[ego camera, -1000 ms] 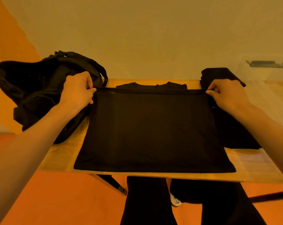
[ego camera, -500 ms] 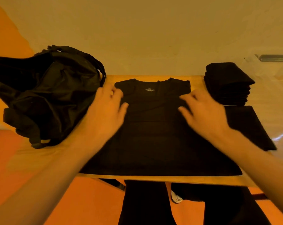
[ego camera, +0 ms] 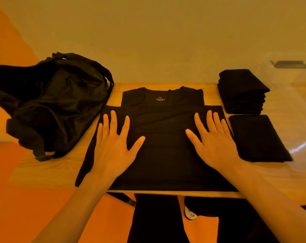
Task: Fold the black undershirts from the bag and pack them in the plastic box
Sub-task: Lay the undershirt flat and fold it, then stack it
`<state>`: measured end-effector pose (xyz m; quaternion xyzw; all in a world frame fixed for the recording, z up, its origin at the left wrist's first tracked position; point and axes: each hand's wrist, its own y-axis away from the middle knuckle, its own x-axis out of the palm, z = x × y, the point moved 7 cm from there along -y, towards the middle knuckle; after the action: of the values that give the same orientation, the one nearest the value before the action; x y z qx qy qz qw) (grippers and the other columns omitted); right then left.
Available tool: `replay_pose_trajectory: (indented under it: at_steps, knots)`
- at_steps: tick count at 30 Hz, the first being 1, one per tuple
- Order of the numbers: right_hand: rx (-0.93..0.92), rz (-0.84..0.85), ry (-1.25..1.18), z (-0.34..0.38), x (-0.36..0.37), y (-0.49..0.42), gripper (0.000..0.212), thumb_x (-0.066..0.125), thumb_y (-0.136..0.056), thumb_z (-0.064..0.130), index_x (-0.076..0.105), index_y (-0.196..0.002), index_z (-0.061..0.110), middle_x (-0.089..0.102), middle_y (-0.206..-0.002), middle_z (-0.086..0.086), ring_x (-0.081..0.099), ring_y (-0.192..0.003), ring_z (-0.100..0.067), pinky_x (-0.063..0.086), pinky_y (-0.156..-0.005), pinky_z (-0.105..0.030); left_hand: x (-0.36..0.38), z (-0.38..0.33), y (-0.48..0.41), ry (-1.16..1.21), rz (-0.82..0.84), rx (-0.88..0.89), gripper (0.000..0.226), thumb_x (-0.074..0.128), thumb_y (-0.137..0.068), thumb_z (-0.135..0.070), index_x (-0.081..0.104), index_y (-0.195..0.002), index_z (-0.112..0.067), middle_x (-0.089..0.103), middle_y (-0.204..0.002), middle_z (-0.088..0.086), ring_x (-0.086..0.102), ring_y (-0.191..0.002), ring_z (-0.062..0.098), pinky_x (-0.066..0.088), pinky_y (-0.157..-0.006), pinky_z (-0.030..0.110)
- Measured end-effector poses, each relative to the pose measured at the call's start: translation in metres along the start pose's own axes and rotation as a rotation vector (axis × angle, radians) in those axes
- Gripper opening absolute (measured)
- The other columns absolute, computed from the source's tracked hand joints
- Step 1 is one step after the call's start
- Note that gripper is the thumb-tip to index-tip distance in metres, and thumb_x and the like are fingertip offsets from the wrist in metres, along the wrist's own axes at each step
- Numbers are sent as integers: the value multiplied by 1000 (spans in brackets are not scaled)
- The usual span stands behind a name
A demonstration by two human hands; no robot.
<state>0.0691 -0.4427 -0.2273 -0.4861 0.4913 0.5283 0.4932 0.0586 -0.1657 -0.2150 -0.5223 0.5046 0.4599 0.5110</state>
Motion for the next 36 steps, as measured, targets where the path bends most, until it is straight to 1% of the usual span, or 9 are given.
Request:
replay_pose_trajectory:
  at_steps: [3,6,11,17,22,27,30,32,36]
  knots:
    - [-96,-87,-53,34,-21,9,79,-8,-94,69,3,-161,29,-1,-168,-12,-9,-155,-25,-5,-125,-44,-20,-23,23,48,-95,28,88,4,-92,-78,6,-161,-24,-7,-169,12,-15,-155,25,-4,-126,43]
    - [-296,20,-180,92,-25,-16,65,5,-103,59,3,-161,29,-6,-169,-7,-15,-154,-21,-8,-124,-40,0,-35,48,33,14,-4,92,3,-88,-80,2,-163,-25,-13,-168,13,-19,-154,27,-4,-127,47]
    - [-634,206,-38,190,4,-81,61,9,-106,53,-3,-161,29,-11,-169,-5,-17,-153,-21,-8,-125,-45,20,-30,63,24,82,-73,91,3,-88,-85,-5,-162,-33,-14,-168,13,-19,-154,30,-1,-126,52]
    - [-610,148,58,209,12,-95,61,7,-104,58,-5,-160,36,-12,-169,-1,-18,-154,-19,-11,-124,-46,15,-29,79,65,136,-55,92,8,-85,-88,-10,-160,-39,-26,-166,9,-31,-150,32,-7,-124,56]
    - [-692,124,-14,241,7,-86,63,9,-105,58,1,-161,30,-7,-169,-2,-15,-154,-19,-9,-125,-45,7,15,87,77,-5,-175,90,9,-92,-80,9,-162,-24,-9,-168,17,-13,-156,30,5,-127,49]
    - [-665,103,-137,242,1,-86,59,17,-107,53,15,-161,28,8,-169,-6,-1,-156,-20,-3,-126,-46,10,22,102,89,125,-219,95,-2,-86,-84,7,-163,-28,-8,-167,21,-11,-156,34,8,-127,48]
    - [-431,-224,-408,179,-46,-101,44,40,-107,36,50,-145,18,52,-146,-12,46,-137,-30,34,-114,-45,-24,20,71,173,113,-229,93,11,-85,-83,26,-159,-29,20,-165,14,18,-153,32,24,-121,45]
    - [-194,-317,-403,112,-65,-124,35,49,-102,22,57,-134,12,60,-128,-15,56,-118,-34,47,-96,-45,-49,16,23,320,-41,-188,65,36,-98,-67,47,-147,-26,43,-150,3,40,-139,23,36,-113,42]
    - [135,-46,-140,3,-65,-174,36,54,-96,11,53,-131,4,54,-127,-22,52,-116,-40,49,-85,-45,-46,8,-113,430,-29,-44,37,48,-106,-34,57,-138,-18,53,-137,9,52,-125,32,43,-107,49]
